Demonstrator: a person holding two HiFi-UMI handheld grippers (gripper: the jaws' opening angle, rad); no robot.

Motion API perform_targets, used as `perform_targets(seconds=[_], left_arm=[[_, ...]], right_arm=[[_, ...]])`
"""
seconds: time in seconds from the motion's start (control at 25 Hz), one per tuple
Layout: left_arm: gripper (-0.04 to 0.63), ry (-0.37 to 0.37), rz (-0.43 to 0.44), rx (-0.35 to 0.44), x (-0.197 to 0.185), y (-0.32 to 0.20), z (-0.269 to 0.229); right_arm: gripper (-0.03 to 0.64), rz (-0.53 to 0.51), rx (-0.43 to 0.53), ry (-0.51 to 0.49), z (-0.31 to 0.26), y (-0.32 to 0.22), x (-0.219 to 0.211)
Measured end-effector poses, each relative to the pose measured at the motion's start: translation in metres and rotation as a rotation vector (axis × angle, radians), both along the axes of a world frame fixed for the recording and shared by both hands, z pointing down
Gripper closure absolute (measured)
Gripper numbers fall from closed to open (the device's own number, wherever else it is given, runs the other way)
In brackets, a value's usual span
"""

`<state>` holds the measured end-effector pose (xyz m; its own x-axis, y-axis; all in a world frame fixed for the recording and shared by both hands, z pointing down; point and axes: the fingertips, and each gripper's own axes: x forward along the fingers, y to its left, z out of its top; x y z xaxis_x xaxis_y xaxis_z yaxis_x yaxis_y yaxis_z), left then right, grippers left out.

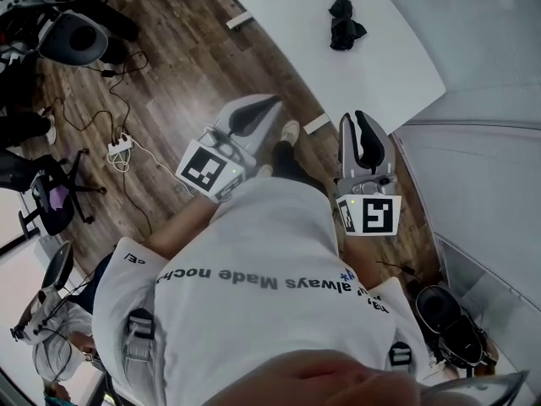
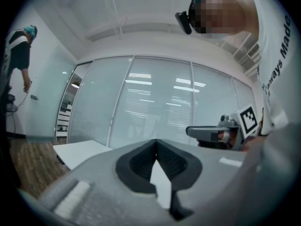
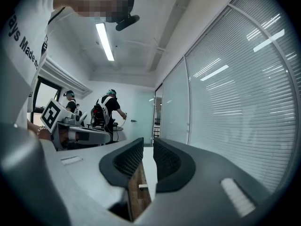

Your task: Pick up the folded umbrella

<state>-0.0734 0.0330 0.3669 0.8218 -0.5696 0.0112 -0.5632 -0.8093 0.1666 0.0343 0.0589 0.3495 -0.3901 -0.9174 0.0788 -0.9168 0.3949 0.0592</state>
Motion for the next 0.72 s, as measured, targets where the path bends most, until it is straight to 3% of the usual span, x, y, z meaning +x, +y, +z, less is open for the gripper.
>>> perform_targets(seconds=[0.72], left_arm=[[0.592,0.006,0.003,0.005,0.118,-0.213,-0.007]], right_arm=[[0.551,0.001,-0.025,-0.006,0.004,-0.205,0.113]])
